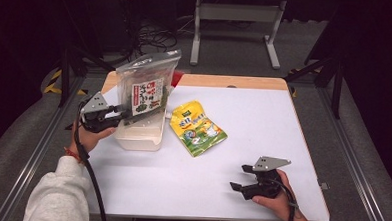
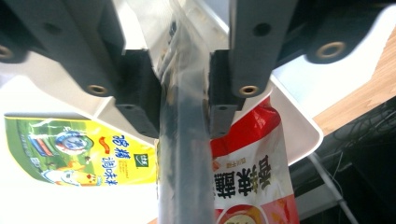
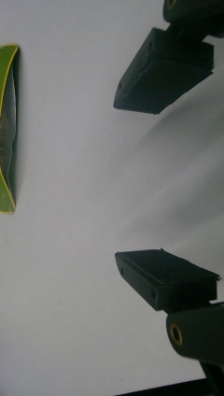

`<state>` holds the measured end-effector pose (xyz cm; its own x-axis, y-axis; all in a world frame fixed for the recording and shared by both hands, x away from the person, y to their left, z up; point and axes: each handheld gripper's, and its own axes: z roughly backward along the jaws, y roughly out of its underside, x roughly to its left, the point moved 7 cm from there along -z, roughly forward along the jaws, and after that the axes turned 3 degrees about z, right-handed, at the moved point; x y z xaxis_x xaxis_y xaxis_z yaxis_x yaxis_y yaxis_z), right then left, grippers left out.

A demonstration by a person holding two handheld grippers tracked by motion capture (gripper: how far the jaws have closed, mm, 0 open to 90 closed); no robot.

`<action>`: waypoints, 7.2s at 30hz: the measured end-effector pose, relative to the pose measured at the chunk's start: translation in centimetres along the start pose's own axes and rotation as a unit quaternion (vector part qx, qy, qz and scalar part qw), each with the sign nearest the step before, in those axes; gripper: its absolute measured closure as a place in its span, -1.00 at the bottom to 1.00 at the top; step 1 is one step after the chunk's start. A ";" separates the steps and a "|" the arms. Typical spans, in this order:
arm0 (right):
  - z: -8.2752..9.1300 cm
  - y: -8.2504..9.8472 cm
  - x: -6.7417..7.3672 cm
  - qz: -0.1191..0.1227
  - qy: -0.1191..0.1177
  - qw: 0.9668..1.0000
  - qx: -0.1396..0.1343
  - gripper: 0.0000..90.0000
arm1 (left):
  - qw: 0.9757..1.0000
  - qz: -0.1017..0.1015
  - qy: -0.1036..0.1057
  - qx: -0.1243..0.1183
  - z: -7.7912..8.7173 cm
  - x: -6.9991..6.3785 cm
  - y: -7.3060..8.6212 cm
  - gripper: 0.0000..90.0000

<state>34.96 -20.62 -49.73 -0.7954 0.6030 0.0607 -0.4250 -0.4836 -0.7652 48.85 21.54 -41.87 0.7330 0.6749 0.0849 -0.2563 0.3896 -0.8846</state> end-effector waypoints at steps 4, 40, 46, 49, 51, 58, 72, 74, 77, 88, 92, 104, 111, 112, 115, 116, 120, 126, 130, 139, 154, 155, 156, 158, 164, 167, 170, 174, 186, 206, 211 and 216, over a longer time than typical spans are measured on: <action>-0.2 -0.2 0.3 0.000 -0.006 1.000 0.001 -0.50 | 1.000 -0.019 -0.015 0.005 -0.4 0.2 -0.1 0.59; 1.5 -1.4 -1.9 0.013 0.044 0.998 -0.031 -0.05 | 0.997 0.044 -0.053 -0.043 3.3 -2.1 1.8 0.05; 2.0 -2.4 -2.5 0.016 0.070 0.996 -0.056 -0.02 | 0.997 0.040 -0.061 -0.039 4.9 -4.4 2.4 -0.16; 1.9 -2.4 -2.7 0.013 0.070 0.996 -0.054 -0.01 | 0.997 0.037 -0.059 -0.042 5.4 -5.2 2.4 -0.19; 1.7 -2.5 -3.0 0.009 0.073 0.996 -0.052 0.00 | 0.997 0.044 -0.043 -0.047 5.7 -6.2 2.7 -0.20; 0.9 -4.1 -4.2 -0.006 0.076 0.994 -0.073 0.21 | 1.000 0.021 -0.002 0.002 4.8 -10.8 5.0 -0.27; -5.5 -7.9 -6.4 -0.026 0.040 0.998 -0.039 0.00 | 0.995 -0.012 0.067 0.070 1.8 -16.8 7.9 -0.48; -6.0 -8.0 -6.5 -0.030 0.040 0.998 -0.035 -0.04 | 0.995 -0.020 0.061 0.072 1.9 -16.9 8.0 -0.48; -7.5 -8.6 -7.3 -0.043 0.052 0.997 -0.031 -0.12 | 0.995 -0.011 0.063 0.073 2.0 -16.7 8.2 -0.50; -9.5 -9.4 -9.6 -0.047 0.042 0.998 -0.011 -0.08 | 0.994 0.008 0.081 0.074 2.3 -16.7 8.6 -0.48; -10.6 -9.8 -9.9 -0.064 0.007 0.998 -0.001 -0.20 | 0.994 0.011 0.084 0.074 2.6 -16.7 8.8 -0.47; -11.5 -10.3 -8.9 -0.075 -0.053 0.995 0.044 0.22 | 0.990 0.003 0.116 0.074 2.3 -17.3 8.4 -0.43; -10.6 -9.8 -7.8 -0.053 -0.057 0.996 0.032 0.56 | 0.989 0.013 0.128 0.076 1.8 -17.4 8.0 -0.48; -10.6 -9.8 -7.8 -0.053 -0.057 0.996 0.032 0.56 | 0.989 0.013 0.128 0.076 1.8 -17.4 8.0 -0.49; -9.9 -9.5 -6.9 -0.033 -0.053 0.998 0.011 0.68 | 0.987 0.024 0.139 0.072 1.4 -17.4 7.7 -0.51; -9.6 -9.4 -6.7 -0.032 -0.052 0.998 0.006 0.69 | 0.987 0.024 0.142 0.071 1.3 -17.4 7.6 -0.52; -8.6 -8.7 -6.2 -0.034 -0.054 0.998 -0.013 0.73 | 0.985 0.033 0.154 0.071 0.9 -17.5 7.4 -0.53; -6.2 -6.9 -4.7 -0.027 -0.071 0.997 -0.029 0.76 | 0.979 0.059 0.184 0.063 -0.2 -18.1 6.3 -0.53; -4.8 -6.3 -3.4 -0.013 -0.083 0.995 -0.048 0.78 | 0.976 0.058 0.195 0.078 -1.8 -18.9 5.9 -0.57; -4.1 -5.2 -2.1 0.027 -0.074 0.994 -0.079 0.79 | 0.970 0.101 0.203 0.091 -6.1 -19.8 4.5 -0.62; -3.6 -5.2 0.6 0.076 -0.108 0.985 -0.107 0.81 | 0.961 0.139 0.211 0.109 -9.3 -19.4 3.5 -0.74; -3.6 -5.3 0.8 0.082 -0.107 0.985 -0.107 0.81 | 0.958 0.154 0.221 0.100 -9.2 -19.4 3.3 -0.73; -3.4 -5.5 1.0 0.084 -0.110 0.984 -0.110 0.81 | 0.959 0.149 0.223 0.088 -9.0 -19.2 3.0 -0.66; -3.3 -5.6 1.1 0.087 -0.113 0.983 -0.113 0.81 | 0.960 0.154 0.220 0.078 -8.7 -19.2 2.7 -0.61; -2.9 -5.9 2.5 0.108 -0.122 0.980 -0.116 0.81 | 0.966 0.121 0.227 0.017 -6.6 -19.2 0.8 -0.27; -2.8 -6.3 3.6 0.131 -0.108 0.979 -0.113 0.82 | 0.971 0.096 0.217 -0.002 -5.6 -19.2 0.2 -0.05; -2.5 -6.5 3.3 0.129 -0.091 0.980 -0.118 0.84 | 0.971 0.090 0.220 -0.013 -5.0 -18.9 -0.1 0.32; -2.5 -6.6 3.2 0.129 -0.079 0.982 -0.117 0.84 | 0.972 0.074 0.223 -0.030 -4.3 -19.1 -0.7 0.66; -1.8 -7.2 3.6 0.115 -0.061 0.984 -0.124 0.55 | 0.970 0.042 0.238 -0.036 -3.1 -19.2 -1.2 0.85; 1.8 -2.3 1.5 0.048 0.010 0.997 -0.056 -0.27 | 0.974 0.007 0.218 -0.058 0.1 -17.1 -2.1 0.85; 2.0 -1.7 1.7 0.046 0.012 0.998 -0.051 -0.31 | 0.975 0.001 0.209 -0.069 0.9 -16.4 -2.8 0.85; 2.3 -1.0 1.4 0.039 0.022 0.998 -0.049 -0.36 | 0.977 0.003 0.191 -0.097 2.0 -14.9 -4.0 0.85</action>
<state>33.31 -20.79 -47.36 -0.8039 0.5941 -0.0274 -0.3166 -0.4665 -0.8259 37.68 11.11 -38.66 0.9228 0.3799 -0.0649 -0.1641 0.2351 -0.9580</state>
